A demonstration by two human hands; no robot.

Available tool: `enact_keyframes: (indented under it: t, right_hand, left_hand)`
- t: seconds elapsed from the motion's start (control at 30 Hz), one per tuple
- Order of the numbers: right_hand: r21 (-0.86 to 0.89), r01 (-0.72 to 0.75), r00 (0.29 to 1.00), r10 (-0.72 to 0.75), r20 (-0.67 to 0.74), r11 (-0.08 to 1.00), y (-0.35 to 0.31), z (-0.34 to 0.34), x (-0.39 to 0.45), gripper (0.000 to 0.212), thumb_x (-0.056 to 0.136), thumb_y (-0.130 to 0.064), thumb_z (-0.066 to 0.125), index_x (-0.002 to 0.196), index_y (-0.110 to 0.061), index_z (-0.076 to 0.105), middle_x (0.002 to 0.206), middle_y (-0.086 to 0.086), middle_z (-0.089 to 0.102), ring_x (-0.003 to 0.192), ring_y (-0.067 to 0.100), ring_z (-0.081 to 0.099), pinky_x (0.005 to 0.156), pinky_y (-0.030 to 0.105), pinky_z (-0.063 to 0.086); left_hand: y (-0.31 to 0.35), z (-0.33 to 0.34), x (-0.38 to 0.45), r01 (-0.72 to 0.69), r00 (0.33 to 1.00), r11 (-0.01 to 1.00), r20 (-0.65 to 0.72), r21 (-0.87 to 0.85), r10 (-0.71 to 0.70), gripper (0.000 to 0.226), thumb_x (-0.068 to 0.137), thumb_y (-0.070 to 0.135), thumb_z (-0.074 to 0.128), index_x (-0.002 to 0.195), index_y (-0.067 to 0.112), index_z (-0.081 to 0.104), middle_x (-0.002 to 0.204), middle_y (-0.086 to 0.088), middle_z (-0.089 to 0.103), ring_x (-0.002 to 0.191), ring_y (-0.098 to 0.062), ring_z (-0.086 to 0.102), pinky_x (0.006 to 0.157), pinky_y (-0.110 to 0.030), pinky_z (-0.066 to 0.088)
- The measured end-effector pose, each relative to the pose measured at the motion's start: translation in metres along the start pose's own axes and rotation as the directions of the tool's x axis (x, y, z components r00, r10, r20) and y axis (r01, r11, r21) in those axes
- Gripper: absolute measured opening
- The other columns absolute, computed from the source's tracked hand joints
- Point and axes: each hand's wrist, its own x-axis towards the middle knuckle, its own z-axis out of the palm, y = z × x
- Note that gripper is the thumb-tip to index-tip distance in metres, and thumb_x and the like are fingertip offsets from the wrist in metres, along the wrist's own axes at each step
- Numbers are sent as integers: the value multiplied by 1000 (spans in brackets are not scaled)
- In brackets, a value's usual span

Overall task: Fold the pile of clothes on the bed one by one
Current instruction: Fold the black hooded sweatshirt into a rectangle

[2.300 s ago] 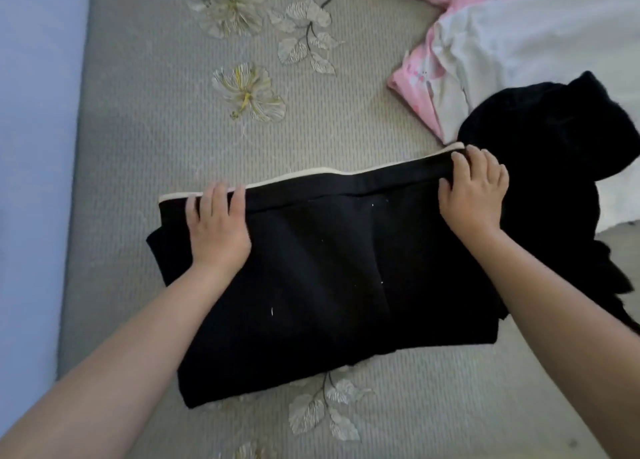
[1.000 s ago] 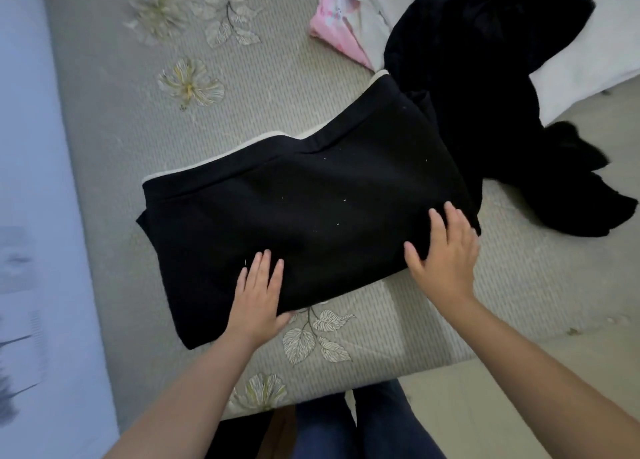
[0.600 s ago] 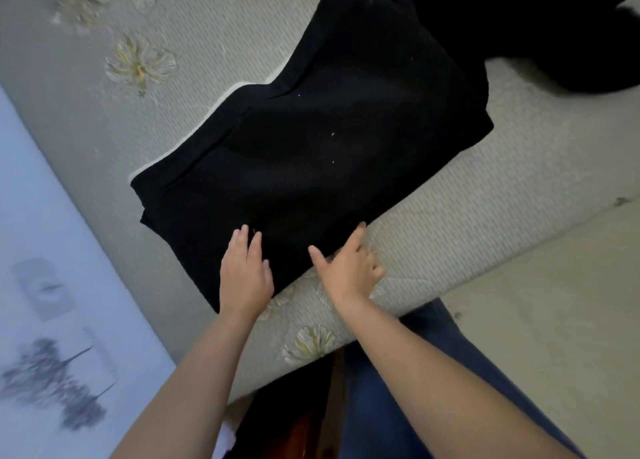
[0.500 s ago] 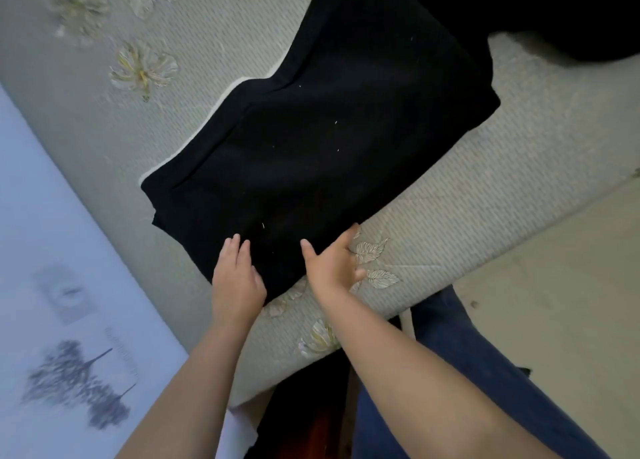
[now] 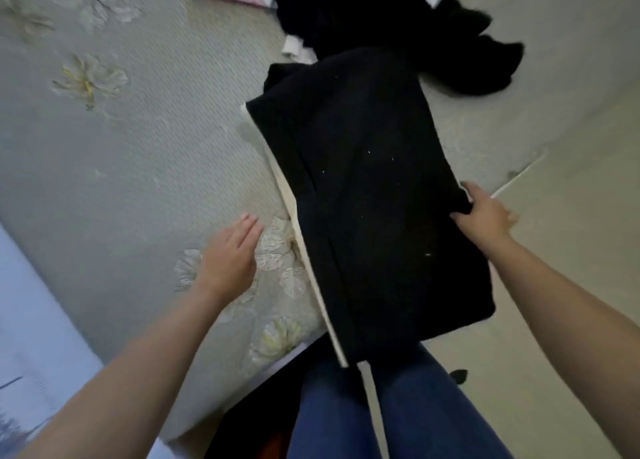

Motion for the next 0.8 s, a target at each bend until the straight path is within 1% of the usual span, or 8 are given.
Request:
enact_keyframes:
  t: [0.13,0.23,0.3,0.37,0.43,0.6,0.7,0.8]
  right_hand:
    - [-103,-41,949,6,-316,994,-17,-50,83,44,88,-12,52,131,-14,42,118,21,57,115,36,44,97,42,29]
    - [-92,130,939,-152,-308,987,-40,-48,88,45,89,-14,49,132,-4,40,132,21,45,122,35,39,101,44,29]
    - [-94,300,898,-315,-308,949,-42,-23,51,50,87,-15,52,135,-5,39,140,20,38,130,34,32,106,46,25]
    - [-103,422,861,-434,-264,901,-30,13,-3,61,84,-21,60,138,-8,37,146,20,29,137,36,24,109,53,17]
    - [-112,411,903,-421,-90,905,-13,51,-54,80,78,-36,68,142,-11,27,151,18,13,139,38,12,108,56,9]
    - [-213,219,976,-216,35,952,0,93,-81,102,35,-45,89,121,-2,56,124,29,53,110,44,55,78,66,42]
    - [-213,233,970,-242,-16,949,15,97,-66,107,38,-53,86,123,-6,43,120,29,57,106,42,58,76,65,43]
    - [-271,302,932,-343,-120,914,26,102,-57,108,38,-52,87,122,-5,38,118,28,58,105,41,59,77,65,43]
  left_hand:
    - [37,14,35,-123,992,990,-12,76,124,71,40,-23,71,109,-12,59,114,-28,60,106,-44,57,84,-55,45]
    - [59,23,59,-165,984,979,-44,123,171,79,44,-22,68,120,-8,53,127,-25,53,118,-41,49,94,-53,36]
    - [73,28,74,-244,968,950,-8,194,250,82,65,-15,59,138,-1,25,147,-19,22,137,-37,15,108,-48,14]
    - [79,36,90,-392,919,884,139,254,368,78,84,-4,39,136,11,-17,142,-6,-28,128,-26,-36,105,-39,-24]
    - [79,40,106,-441,892,850,241,288,382,73,88,2,31,129,14,-28,131,-3,-43,116,-23,-48,96,-36,-35]
    - [74,36,145,-477,860,781,400,403,318,81,93,22,39,127,14,-34,132,-5,-41,114,-25,-48,102,-40,-26]
    - [67,36,167,-544,791,763,517,349,327,85,91,46,40,125,16,-32,137,-6,-36,115,-28,-46,103,-36,-25]
    - [70,27,182,-620,767,726,423,296,483,92,80,43,62,140,5,2,151,-20,11,136,-37,-6,112,-42,2]
